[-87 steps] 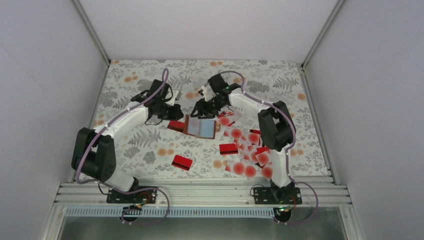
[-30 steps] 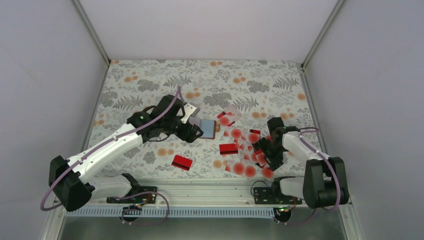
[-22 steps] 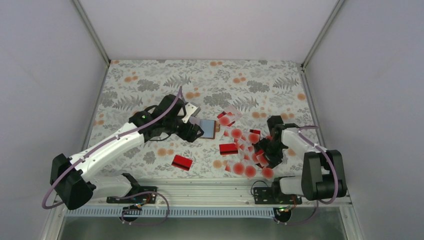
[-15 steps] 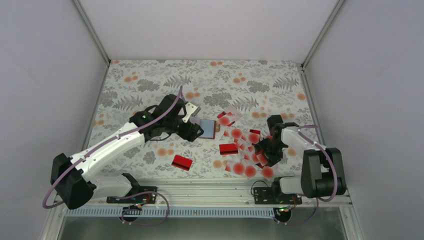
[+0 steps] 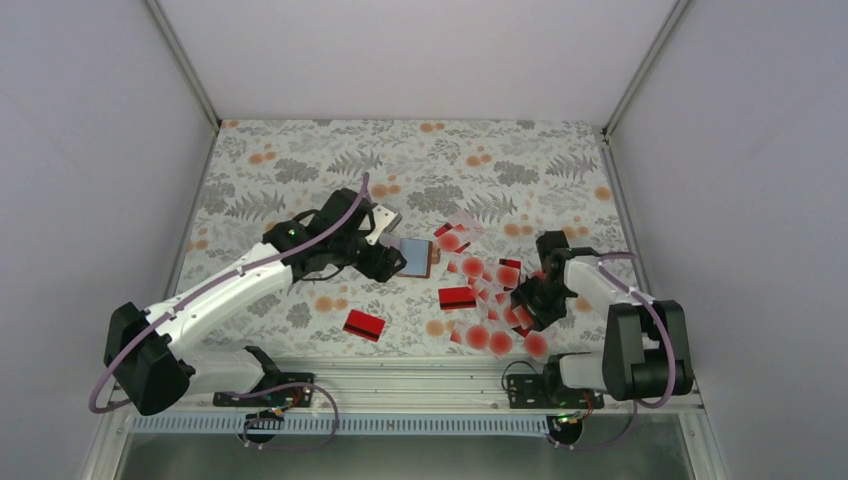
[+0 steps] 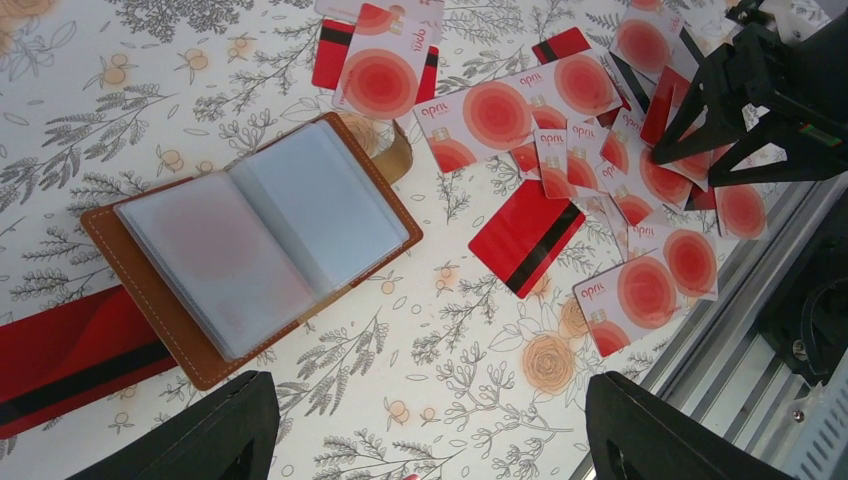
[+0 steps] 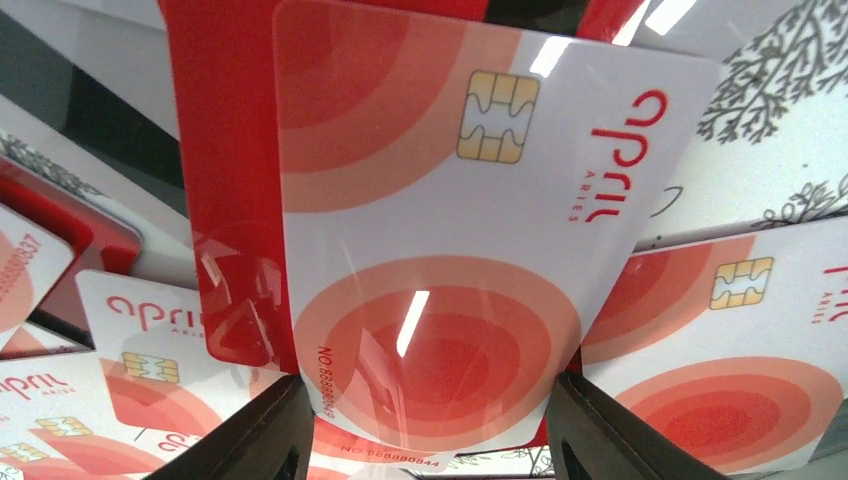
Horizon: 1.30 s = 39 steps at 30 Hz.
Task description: Put the credit cards into the card holder
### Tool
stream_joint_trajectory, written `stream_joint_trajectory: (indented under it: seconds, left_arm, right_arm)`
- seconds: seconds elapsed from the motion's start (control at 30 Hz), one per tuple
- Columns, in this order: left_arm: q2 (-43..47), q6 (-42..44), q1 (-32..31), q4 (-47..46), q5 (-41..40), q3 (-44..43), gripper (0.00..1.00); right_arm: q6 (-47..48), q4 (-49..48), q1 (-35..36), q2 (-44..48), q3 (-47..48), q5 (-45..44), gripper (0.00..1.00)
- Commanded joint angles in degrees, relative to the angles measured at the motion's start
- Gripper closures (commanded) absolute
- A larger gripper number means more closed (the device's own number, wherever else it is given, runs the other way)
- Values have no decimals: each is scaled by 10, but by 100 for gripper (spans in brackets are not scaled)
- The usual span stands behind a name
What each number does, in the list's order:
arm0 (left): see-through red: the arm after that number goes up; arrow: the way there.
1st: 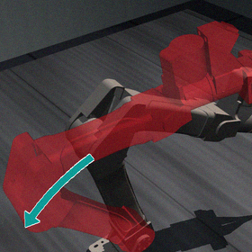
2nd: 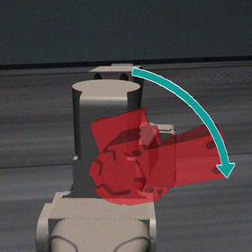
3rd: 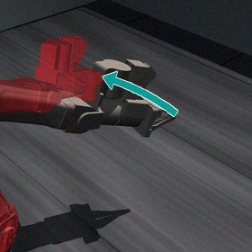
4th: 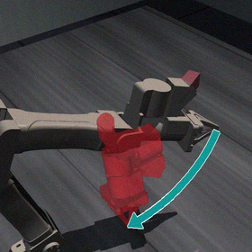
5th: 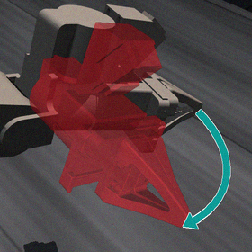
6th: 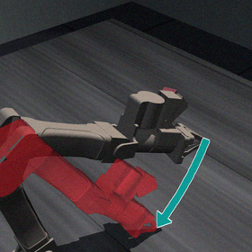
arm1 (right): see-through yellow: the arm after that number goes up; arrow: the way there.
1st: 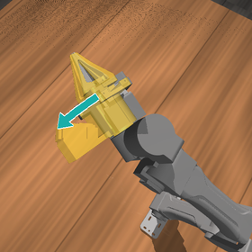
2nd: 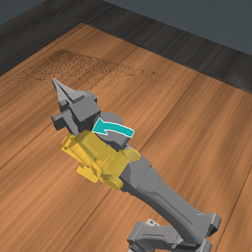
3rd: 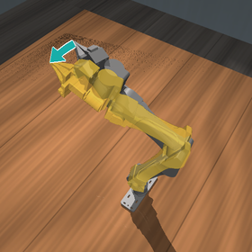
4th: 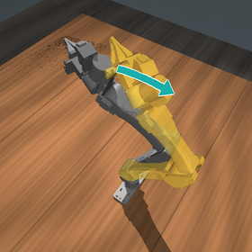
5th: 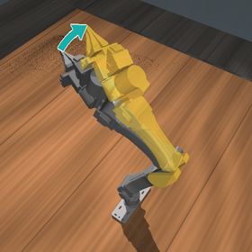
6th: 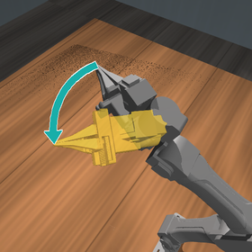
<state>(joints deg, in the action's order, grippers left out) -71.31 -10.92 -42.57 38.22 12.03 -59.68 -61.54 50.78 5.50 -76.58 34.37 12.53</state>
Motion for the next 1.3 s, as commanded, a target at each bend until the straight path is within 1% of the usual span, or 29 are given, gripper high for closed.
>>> stream_joint_trajectory:
  seconds: [0.0, 0.23, 0.37, 0.53, 0.7, 0.93, 1.1, 1.27]
  left_arm:
    - [-7, 14, -1, -12, -6, -13, 23]
    - [-12, 14, 0, -14, -1, -15, 23]
    - [-16, 7, 1, -19, 7, -16, 23]
    - [-25, -13, 17, -22, 30, -17, 23]
    - [-33, -32, 50, -19, 66, -22, 23]
    - [-64, -62, 116, -29, 149, -25, 24]
    - [-100, -75, 133, -48, 187, -43, 24]
    - [-139, -111, 142, -69, 227, -74, 25]
  right_arm:
    - [54, -150, 4, -27, -30, 24, 50]
    - [87, -93, 36, -20, 20, 25, 50]
    - [102, -89, 52, -10, 32, 42, 50]
    - [123, -83, 84, 1, 57, 47, 47]
    - [133, -83, 113, 8, 79, 62, 47]
    - [158, -113, 171, 8, 122, 86, 46]
    - [190, -139, 219, -2, 161, 109, 45]
    - [212, -150, 267, -25, 198, 121, 44]
